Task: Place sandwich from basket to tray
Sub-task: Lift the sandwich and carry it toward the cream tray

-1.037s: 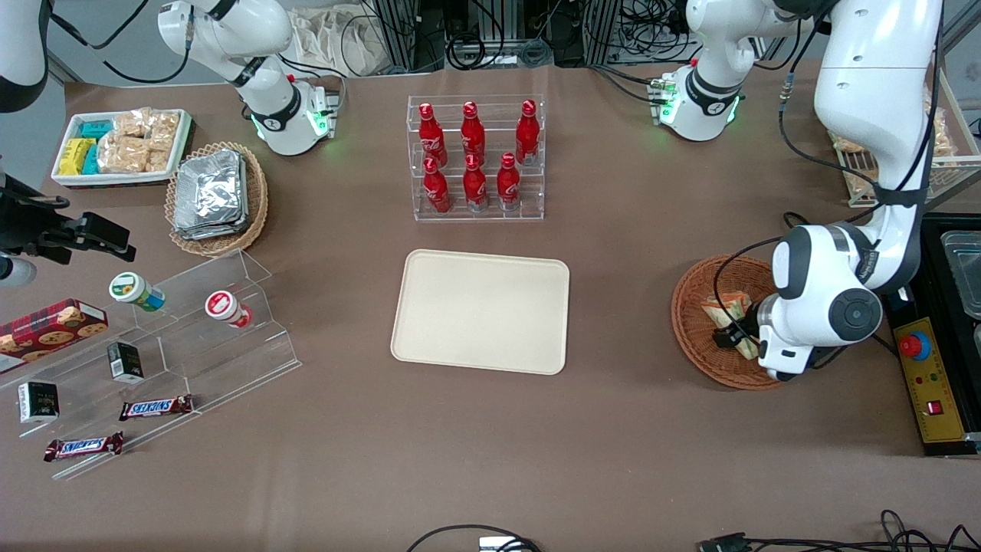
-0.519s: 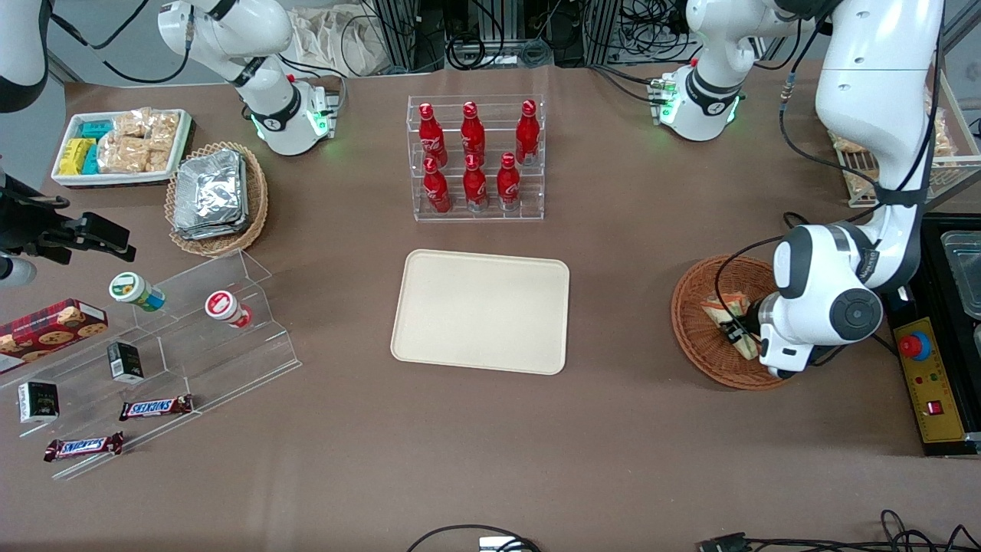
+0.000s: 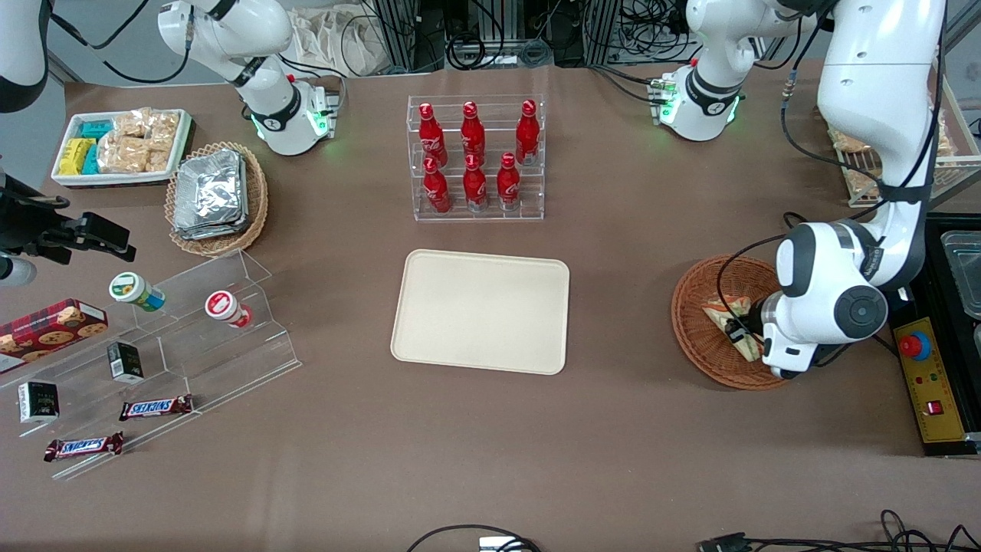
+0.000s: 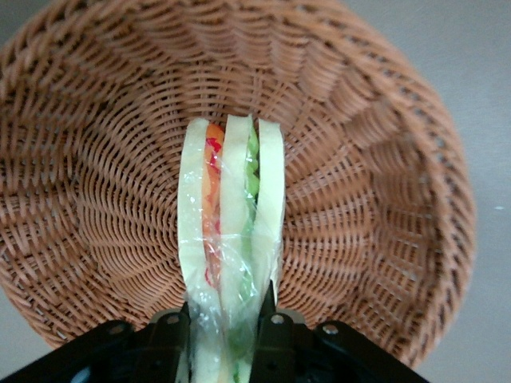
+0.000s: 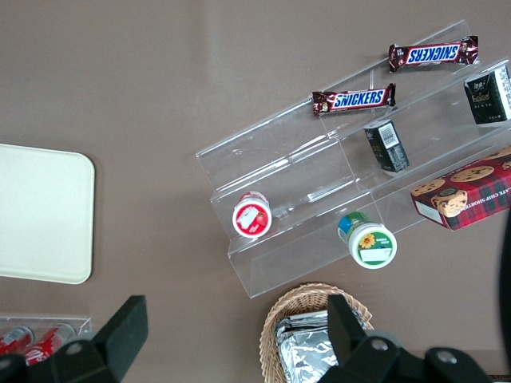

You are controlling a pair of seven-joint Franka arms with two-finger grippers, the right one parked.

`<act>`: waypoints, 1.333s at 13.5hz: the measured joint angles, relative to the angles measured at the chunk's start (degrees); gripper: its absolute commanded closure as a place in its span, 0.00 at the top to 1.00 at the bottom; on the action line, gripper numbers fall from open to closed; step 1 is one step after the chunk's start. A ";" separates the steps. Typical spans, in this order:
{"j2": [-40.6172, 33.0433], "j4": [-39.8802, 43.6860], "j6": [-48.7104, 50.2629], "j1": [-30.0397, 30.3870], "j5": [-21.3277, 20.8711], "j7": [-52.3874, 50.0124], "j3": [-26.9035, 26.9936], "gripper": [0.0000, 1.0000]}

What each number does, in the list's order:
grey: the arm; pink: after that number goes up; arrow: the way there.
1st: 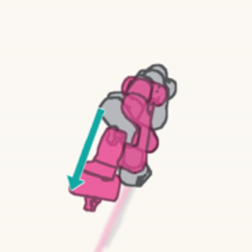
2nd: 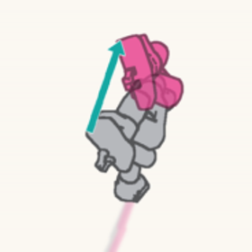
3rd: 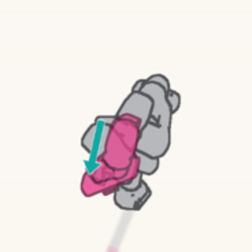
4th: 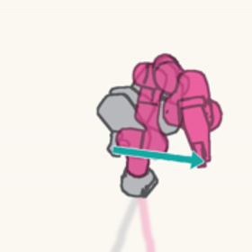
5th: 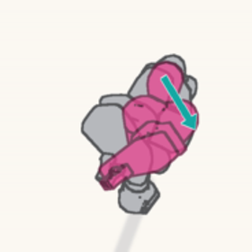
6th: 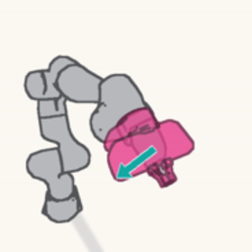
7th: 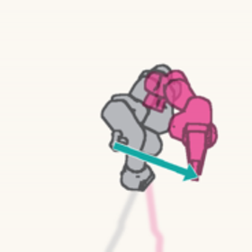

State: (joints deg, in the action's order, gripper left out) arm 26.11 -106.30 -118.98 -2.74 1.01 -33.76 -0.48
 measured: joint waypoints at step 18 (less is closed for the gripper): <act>-0.14 18.85 11.59 -2.97 0.96 8.58 -17.85 0.00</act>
State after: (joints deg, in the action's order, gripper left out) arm 25.97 -87.46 -107.39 -5.71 1.97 -25.18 -18.33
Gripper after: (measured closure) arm 0.837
